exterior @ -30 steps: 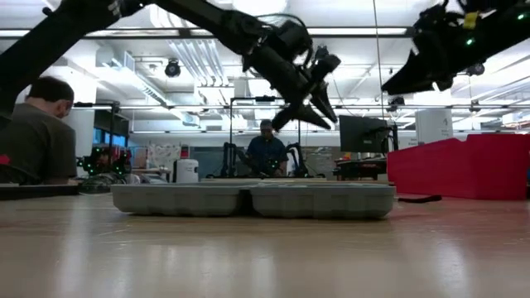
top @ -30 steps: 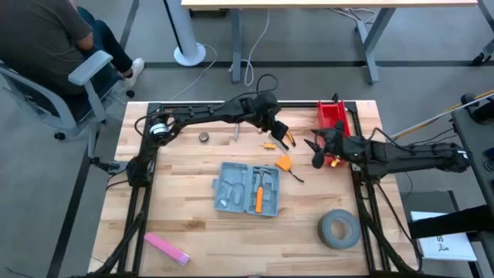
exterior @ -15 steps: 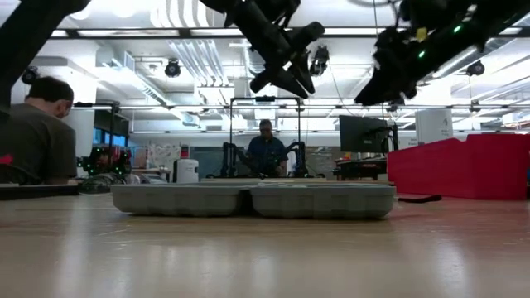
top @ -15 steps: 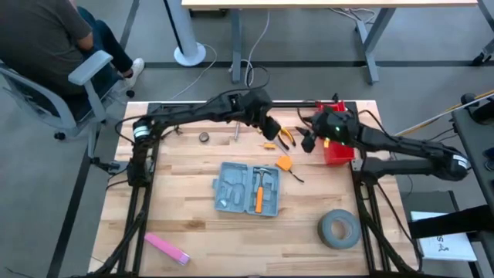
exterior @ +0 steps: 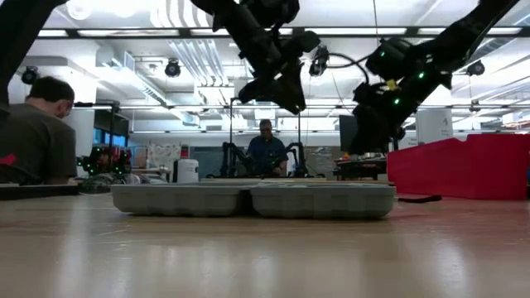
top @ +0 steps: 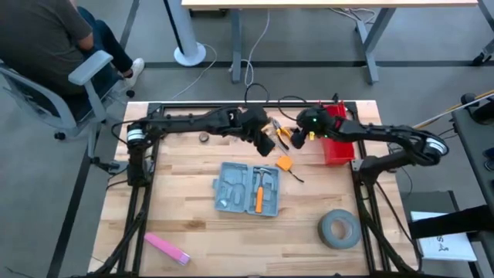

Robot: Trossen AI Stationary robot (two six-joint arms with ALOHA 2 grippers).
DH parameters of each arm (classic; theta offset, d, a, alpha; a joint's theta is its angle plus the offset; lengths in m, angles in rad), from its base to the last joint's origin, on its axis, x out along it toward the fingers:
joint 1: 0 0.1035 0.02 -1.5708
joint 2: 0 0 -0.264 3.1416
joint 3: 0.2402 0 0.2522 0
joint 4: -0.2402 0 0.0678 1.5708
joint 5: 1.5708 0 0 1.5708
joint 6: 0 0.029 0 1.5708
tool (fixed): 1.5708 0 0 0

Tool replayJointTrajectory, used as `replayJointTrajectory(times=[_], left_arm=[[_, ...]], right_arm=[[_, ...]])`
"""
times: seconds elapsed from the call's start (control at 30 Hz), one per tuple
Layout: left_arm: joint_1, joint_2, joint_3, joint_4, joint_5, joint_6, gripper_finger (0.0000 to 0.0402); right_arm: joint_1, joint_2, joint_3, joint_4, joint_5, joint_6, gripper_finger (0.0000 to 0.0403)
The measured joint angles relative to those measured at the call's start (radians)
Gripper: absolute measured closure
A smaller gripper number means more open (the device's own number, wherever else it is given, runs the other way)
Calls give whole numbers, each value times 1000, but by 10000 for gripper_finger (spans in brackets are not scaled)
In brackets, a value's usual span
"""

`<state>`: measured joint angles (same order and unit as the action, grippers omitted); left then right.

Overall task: Prefit tool cases
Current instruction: Put the yellow pliers into the gray pre-fit tool case

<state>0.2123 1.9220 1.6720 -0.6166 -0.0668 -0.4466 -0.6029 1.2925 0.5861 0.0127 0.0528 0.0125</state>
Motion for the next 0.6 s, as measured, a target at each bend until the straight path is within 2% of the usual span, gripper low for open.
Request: replayJointTrajectory(times=[0.2, 0.5, 0.6], left_arm=[[-28, -101, -145, 55, -29, -56, 308], [-47, -328, -442, 280, -56, -177, 308], [-52, -377, -508, 307, -56, -208, 308]], right_arm=[[0, 98, 30, 16, -9, 16, 204], [0, 221, 193, -123, -9, -56, 204], [0, 265, 236, -148, -9, -65, 204]])
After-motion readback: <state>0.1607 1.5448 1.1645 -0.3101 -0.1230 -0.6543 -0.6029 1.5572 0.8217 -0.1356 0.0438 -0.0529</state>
